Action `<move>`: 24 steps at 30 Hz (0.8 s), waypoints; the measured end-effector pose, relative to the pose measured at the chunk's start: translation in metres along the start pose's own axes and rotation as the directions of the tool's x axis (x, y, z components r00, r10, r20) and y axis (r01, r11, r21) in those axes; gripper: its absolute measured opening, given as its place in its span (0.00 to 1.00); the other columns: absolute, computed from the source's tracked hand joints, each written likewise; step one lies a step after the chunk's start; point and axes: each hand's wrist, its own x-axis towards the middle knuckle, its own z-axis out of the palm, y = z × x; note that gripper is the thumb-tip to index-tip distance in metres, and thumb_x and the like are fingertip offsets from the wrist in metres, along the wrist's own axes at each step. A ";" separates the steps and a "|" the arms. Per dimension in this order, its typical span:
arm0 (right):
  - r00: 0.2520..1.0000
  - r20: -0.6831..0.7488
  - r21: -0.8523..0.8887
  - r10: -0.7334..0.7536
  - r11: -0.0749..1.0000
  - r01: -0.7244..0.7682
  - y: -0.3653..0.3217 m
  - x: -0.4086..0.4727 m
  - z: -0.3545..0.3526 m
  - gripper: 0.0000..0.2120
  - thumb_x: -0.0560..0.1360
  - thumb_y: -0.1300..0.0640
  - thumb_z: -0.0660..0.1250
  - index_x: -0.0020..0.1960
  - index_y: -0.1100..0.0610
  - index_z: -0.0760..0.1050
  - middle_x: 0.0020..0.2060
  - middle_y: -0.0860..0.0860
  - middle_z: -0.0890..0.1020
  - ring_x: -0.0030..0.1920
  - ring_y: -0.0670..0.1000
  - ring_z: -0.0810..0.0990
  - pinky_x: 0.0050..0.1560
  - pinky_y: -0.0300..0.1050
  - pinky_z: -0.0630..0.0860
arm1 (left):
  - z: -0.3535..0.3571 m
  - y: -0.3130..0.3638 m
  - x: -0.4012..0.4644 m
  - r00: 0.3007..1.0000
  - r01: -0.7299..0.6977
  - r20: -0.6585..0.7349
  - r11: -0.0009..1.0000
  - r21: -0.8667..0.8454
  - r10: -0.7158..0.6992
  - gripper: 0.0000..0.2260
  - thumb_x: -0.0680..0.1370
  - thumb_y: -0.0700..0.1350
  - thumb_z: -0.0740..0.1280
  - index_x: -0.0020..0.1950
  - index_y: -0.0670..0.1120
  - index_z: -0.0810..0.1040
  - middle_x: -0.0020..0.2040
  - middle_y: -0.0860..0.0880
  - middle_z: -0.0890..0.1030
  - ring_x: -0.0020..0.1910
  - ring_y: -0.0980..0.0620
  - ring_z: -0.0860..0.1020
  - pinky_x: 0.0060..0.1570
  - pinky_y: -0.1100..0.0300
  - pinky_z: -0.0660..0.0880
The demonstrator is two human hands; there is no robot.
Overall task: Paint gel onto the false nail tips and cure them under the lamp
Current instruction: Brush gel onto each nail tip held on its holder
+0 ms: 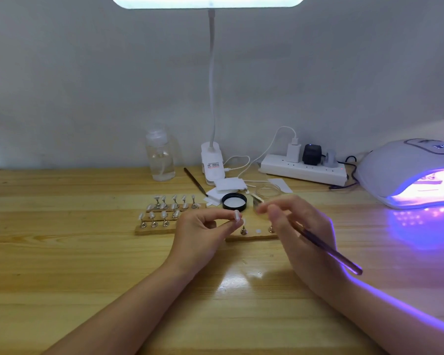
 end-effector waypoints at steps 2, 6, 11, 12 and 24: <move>1.000 0.000 -0.106 -0.014 0.994 0.014 0.000 0.002 0.000 0.11 0.70 0.47 0.67 0.48 0.53 0.77 0.43 0.47 0.81 0.45 0.43 0.79 0.44 0.33 0.73 | 0.000 0.001 -0.001 0.999 -0.039 0.005 0.999 0.006 0.039 0.07 0.66 0.42 0.74 0.37 0.55 0.83 0.30 0.38 0.78 0.25 0.52 0.61 0.27 0.63 0.61; 0.997 0.075 -0.175 -0.003 0.985 0.016 0.002 0.002 0.001 0.15 0.65 0.51 0.73 0.51 0.52 0.77 0.46 0.46 0.81 0.49 0.42 0.78 0.51 0.37 0.74 | 0.000 0.001 -0.002 0.989 -0.136 0.063 0.990 0.022 0.135 0.08 0.66 0.39 0.74 0.41 0.51 0.83 0.33 0.52 0.83 0.23 0.58 0.62 0.26 0.69 0.62; 0.994 0.109 -0.165 -0.007 0.986 0.025 0.003 0.002 0.002 0.13 0.67 0.58 0.75 0.49 0.53 0.78 0.45 0.45 0.81 0.49 0.45 0.79 0.51 0.48 0.76 | 0.000 0.001 -0.004 0.974 -0.201 0.107 0.979 0.027 0.197 0.06 0.66 0.43 0.72 0.42 0.52 0.83 0.31 0.61 0.80 0.23 0.59 0.61 0.26 0.69 0.61; 0.993 0.115 -0.159 -0.009 0.987 0.028 0.003 0.001 0.002 0.11 0.67 0.58 0.75 0.49 0.53 0.78 0.45 0.44 0.81 0.49 0.45 0.79 0.51 0.48 0.76 | 0.000 0.001 -0.004 0.970 -0.220 0.111 0.975 0.031 0.215 0.06 0.66 0.45 0.71 0.43 0.52 0.83 0.31 0.62 0.80 0.23 0.59 0.61 0.26 0.69 0.60; 0.993 0.089 -0.189 0.078 0.980 -0.060 0.015 0.010 -0.012 0.10 0.68 0.59 0.74 0.45 0.48 0.77 0.43 0.42 0.80 0.48 0.43 0.78 0.50 0.40 0.74 | 0.002 -0.004 -0.004 0.981 -0.195 0.046 0.941 0.278 0.189 0.15 0.65 0.48 0.75 0.49 0.57 0.76 0.46 0.58 0.79 0.22 0.58 0.64 0.26 0.72 0.61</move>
